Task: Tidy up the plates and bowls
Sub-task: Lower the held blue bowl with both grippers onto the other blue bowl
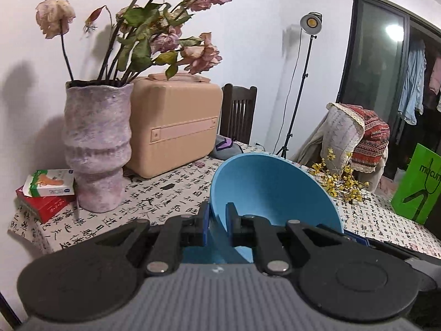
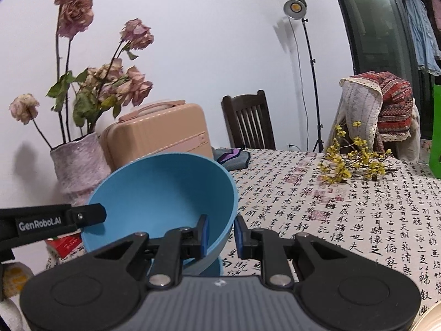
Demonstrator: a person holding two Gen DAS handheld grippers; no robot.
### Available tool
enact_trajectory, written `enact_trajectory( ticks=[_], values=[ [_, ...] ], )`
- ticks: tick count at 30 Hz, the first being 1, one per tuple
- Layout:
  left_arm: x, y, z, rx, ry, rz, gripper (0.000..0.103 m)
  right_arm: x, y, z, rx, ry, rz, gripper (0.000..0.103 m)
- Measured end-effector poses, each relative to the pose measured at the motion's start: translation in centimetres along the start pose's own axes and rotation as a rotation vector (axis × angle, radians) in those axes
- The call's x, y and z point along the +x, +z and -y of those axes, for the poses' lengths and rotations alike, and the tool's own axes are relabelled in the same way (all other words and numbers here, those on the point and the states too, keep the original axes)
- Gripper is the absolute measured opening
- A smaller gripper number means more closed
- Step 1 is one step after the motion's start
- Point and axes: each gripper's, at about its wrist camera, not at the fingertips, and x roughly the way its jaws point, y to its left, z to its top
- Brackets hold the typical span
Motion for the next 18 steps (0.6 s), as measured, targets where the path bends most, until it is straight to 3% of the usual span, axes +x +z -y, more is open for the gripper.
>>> enact_trajectory(
  ticks=[18],
  values=[
    [-0.1, -1.5, -2.9, -0.030, 0.018, -0.031, 0.012, 0.9, -1.2, -2.6, -0.037, 0.014, -0.035, 0.019]
  ],
)
